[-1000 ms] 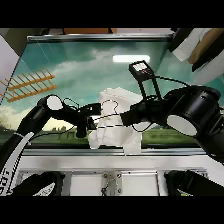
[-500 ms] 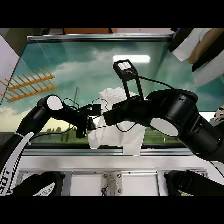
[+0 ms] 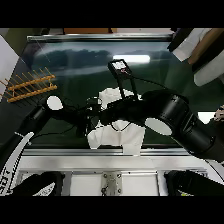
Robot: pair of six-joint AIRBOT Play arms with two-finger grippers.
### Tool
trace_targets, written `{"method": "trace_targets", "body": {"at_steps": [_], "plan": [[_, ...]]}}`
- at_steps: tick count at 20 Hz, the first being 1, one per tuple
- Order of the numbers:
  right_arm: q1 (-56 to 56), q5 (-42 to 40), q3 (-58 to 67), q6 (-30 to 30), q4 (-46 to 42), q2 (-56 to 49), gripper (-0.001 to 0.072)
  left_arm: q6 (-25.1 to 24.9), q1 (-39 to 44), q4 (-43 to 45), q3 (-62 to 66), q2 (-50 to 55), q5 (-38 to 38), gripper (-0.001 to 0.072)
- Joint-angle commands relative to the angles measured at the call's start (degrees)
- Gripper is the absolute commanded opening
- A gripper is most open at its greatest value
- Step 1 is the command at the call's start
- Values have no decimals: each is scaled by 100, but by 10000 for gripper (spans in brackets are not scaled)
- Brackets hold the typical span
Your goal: Fold the clothes and pants, and hang the long-sleeved shirts on hangers.
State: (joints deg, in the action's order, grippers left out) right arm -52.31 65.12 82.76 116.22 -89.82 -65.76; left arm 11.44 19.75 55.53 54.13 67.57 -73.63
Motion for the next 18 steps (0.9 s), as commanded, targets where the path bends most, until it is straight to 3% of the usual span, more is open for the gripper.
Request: {"method": "trace_targets", "body": {"at_steps": [1,8,9,10,11,18], "plan": [[-4,-31,-4,-96,157,-61,17,-4,4,-22,7,-7,9,13],[-2,-17,-4,-92,162,17,42,-4,4,-22,7,-7,7,12],[0,-17,-4,-92,162,39,199,-4,4,-20,7,-7,7,12],[2,-17,-4,-94,162,63,425,-4,4,-20,7,-7,7,12],[4,-13,-4,-92,162,92,468,-4,4,-20,7,-7,7,12],[13,750,-2,-160,133,334,470,-4,4,-17,7,-7,-15,12]]}}
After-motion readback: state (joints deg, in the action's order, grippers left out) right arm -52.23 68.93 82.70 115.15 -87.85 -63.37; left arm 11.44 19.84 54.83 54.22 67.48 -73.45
